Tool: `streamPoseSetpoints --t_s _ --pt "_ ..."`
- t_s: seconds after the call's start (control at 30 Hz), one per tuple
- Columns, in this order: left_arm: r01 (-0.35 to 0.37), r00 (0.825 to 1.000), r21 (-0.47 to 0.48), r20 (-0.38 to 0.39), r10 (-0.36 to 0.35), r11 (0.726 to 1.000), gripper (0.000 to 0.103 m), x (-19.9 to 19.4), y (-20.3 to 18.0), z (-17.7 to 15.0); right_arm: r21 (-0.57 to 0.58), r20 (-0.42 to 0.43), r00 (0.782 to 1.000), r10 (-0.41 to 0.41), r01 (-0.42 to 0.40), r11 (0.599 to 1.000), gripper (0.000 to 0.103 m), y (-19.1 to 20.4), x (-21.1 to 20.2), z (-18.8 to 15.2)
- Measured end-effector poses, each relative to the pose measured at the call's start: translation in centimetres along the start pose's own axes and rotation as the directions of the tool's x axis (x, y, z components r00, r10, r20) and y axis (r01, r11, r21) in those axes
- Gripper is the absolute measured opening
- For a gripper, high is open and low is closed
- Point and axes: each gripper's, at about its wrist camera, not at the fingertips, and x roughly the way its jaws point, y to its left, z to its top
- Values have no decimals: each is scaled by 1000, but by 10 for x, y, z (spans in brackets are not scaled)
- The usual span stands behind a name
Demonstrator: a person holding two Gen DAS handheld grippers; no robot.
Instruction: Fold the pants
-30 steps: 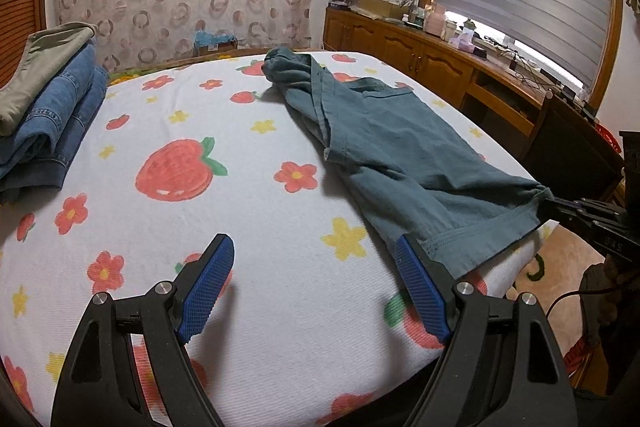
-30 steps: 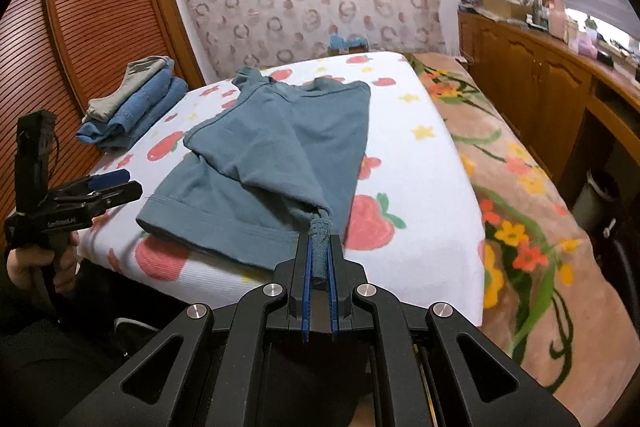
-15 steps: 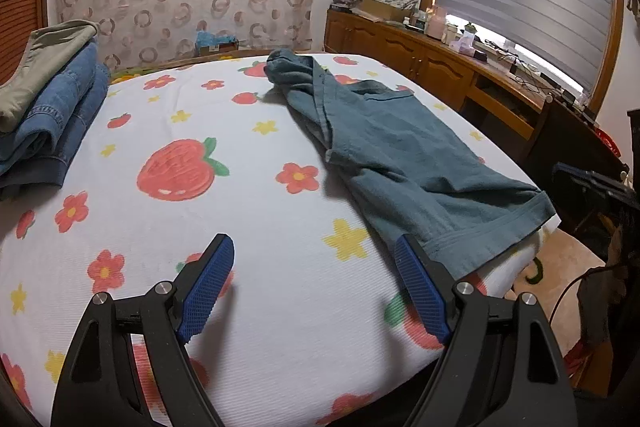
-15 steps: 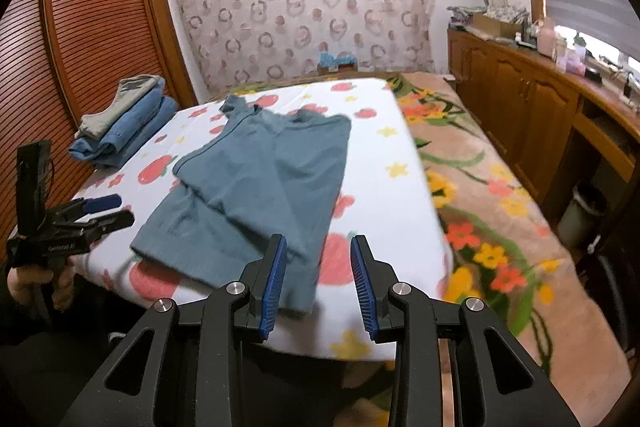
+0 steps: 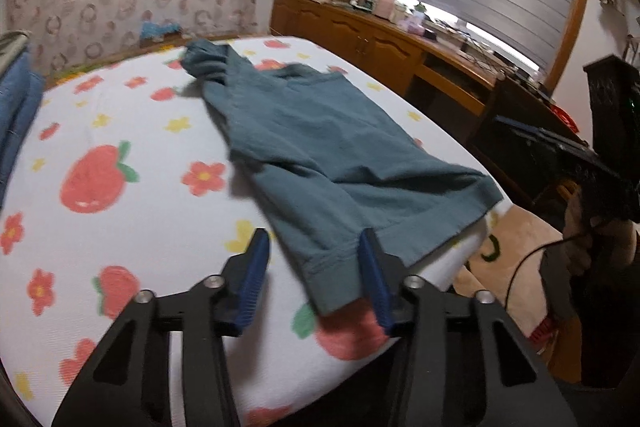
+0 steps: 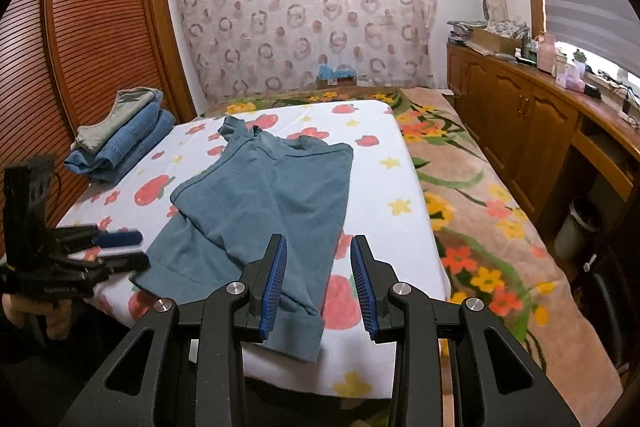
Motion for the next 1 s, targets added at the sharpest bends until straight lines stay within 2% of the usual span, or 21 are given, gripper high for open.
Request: streamPoseSetpoints --t_s 0.17,0.23,0.4,0.53,0.63,0.77,0.83,0.9,1.0 --pt "45 999 -10 -28 -45 999 41 9 -2 -1 -1 -4 1000 -2 2 1000 34 -1 3 -2" --pt "53 998 -6 -31 -53 999 37 9 -4 -2 0 -9 1000 -4 4 1000 34 -3 4 -2" --pt "34 999 13 -6 -34 999 14 6 -5 -2 10 -17 1000 -9 9 1000 34 -4 7 -2" --pt "40 998 -15 45 -39 999 14 -8 2 0 15 -23 1000 -10 10 1000 34 -5 8 -2" --pt "34 999 -28 13 -33 999 14 -5 6 0 18 -28 1000 -10 10 1000 34 -6 10 -2" --pt "11 1000 -37 -27 -12 999 20 4 9 -3 13 -30 1000 -4 4 1000 34 -4 11 0" --pt "-4 1000 -50 -22 3 999 27 2 12 -4 5 -30 1000 1 -1 1000 34 -2 12 2" --pt "-16 1000 -59 -12 15 998 41 -1 15 -4 -9 -31 999 8 -8 1000 34 1 15 4" --pt "-32 999 -81 23 34 996 52 -9 25 -3 -36 -31 999 22 -23 999 34 9 20 10"
